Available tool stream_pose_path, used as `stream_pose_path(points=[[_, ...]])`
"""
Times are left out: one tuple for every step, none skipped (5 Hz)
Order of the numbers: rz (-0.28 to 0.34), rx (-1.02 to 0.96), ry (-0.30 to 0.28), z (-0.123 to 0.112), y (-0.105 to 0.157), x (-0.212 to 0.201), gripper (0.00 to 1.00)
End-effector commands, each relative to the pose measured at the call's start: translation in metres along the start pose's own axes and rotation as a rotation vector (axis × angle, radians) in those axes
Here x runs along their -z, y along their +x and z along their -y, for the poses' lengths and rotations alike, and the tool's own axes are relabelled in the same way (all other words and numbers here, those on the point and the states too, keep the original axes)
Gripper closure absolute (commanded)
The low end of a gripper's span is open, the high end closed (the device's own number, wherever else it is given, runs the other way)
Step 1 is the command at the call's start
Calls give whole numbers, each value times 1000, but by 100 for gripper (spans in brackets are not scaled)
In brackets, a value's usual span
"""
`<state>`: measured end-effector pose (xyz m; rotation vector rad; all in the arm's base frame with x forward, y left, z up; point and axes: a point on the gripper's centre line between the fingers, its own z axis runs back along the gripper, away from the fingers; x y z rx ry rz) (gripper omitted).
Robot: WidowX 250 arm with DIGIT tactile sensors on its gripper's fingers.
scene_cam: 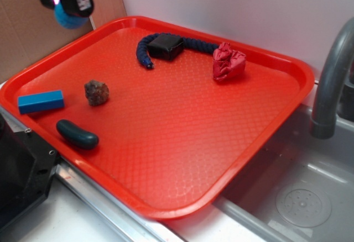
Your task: Grab the blue ball.
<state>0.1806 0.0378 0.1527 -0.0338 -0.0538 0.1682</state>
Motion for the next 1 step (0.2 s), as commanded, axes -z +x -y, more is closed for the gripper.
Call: stream_pose_path(points=[[30, -156, 82, -7, -8, -3, 100]])
